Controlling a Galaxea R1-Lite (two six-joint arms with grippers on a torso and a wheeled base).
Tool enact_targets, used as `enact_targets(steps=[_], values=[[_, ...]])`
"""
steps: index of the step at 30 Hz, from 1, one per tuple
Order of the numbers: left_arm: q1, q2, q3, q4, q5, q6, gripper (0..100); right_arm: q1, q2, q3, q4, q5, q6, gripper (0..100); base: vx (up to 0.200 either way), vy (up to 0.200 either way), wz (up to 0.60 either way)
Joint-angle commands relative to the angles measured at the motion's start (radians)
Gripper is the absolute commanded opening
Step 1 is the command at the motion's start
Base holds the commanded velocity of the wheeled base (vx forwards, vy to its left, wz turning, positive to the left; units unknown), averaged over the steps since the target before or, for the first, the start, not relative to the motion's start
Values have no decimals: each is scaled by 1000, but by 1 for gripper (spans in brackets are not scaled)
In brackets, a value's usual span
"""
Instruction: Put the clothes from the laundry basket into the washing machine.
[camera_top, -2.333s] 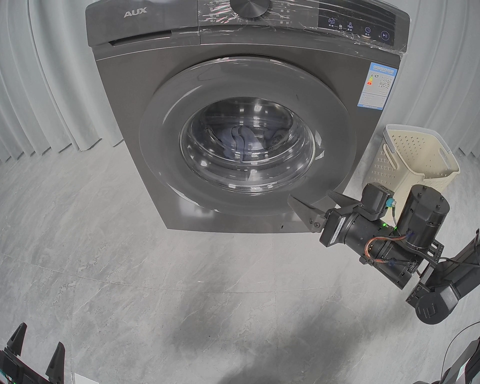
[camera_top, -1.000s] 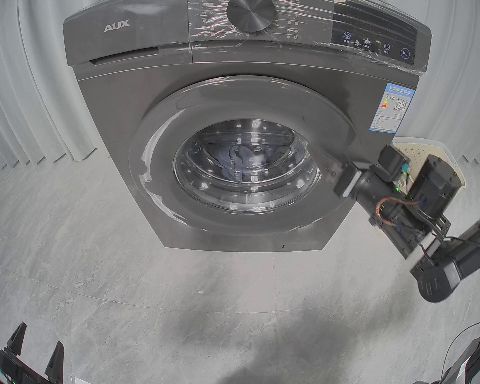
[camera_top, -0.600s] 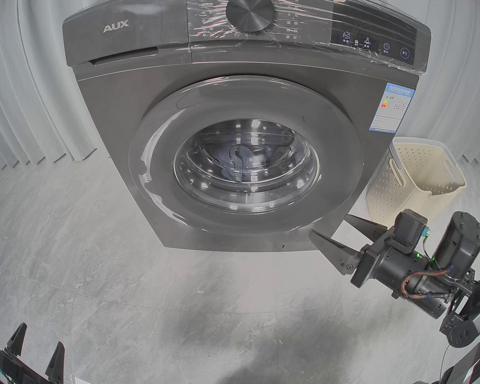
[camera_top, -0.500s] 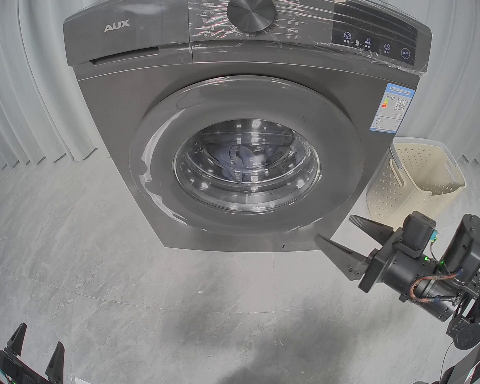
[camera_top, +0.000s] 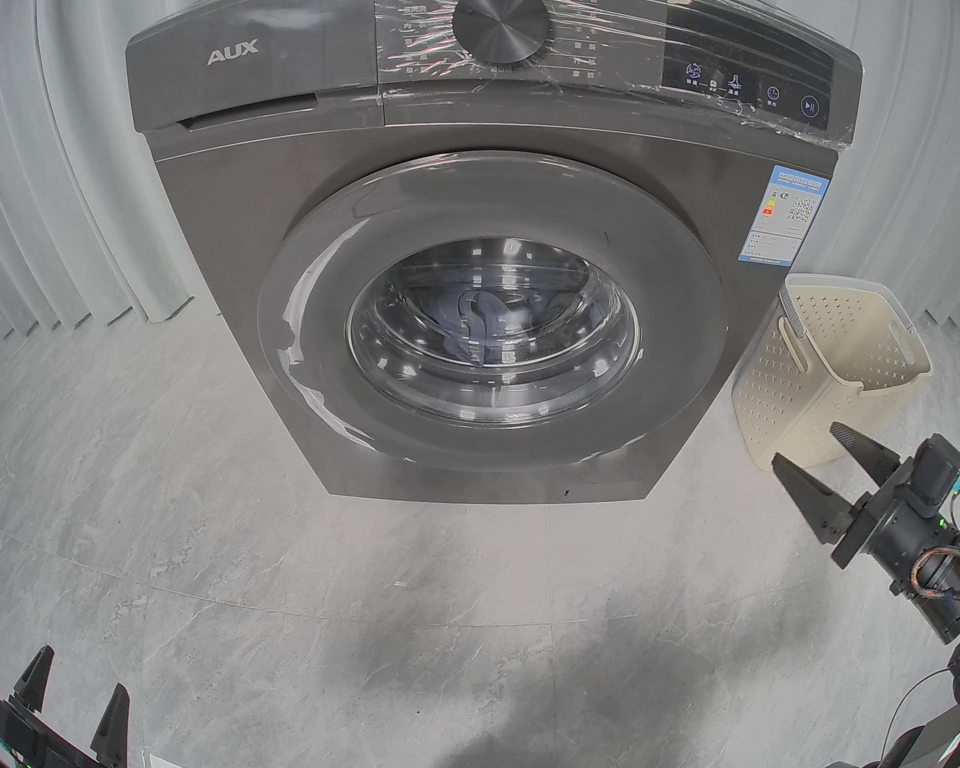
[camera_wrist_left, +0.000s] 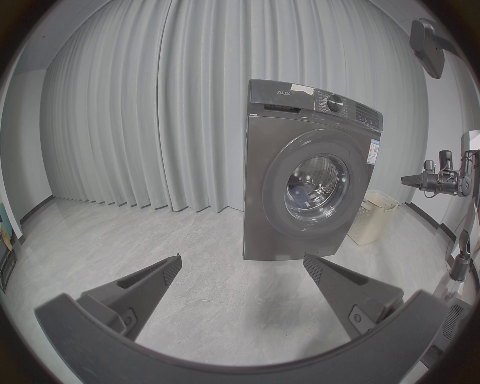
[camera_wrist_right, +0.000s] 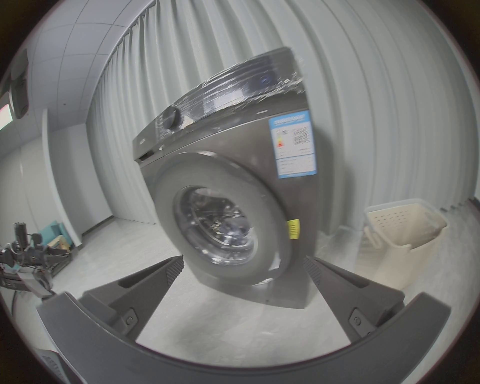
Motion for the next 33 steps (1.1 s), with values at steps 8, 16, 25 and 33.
enact_targets(steps=[8, 16, 25, 33], values=[[0, -12, 15, 0, 0, -2, 100, -329, -290, 126, 39, 15, -62, 100, 0, 0, 0], [0, -12, 15, 0, 2, -8, 100, -381, -589, 125, 371, 17, -60, 100, 0, 0, 0], [0, -12, 15, 0, 3, -8, 100, -382, -1015, 131, 880, 26, -48, 100, 0, 0, 0], [0, -12, 15, 1, 6, -11, 100, -350, -1195, 131, 1141, 27, -46, 100, 0, 0, 0]])
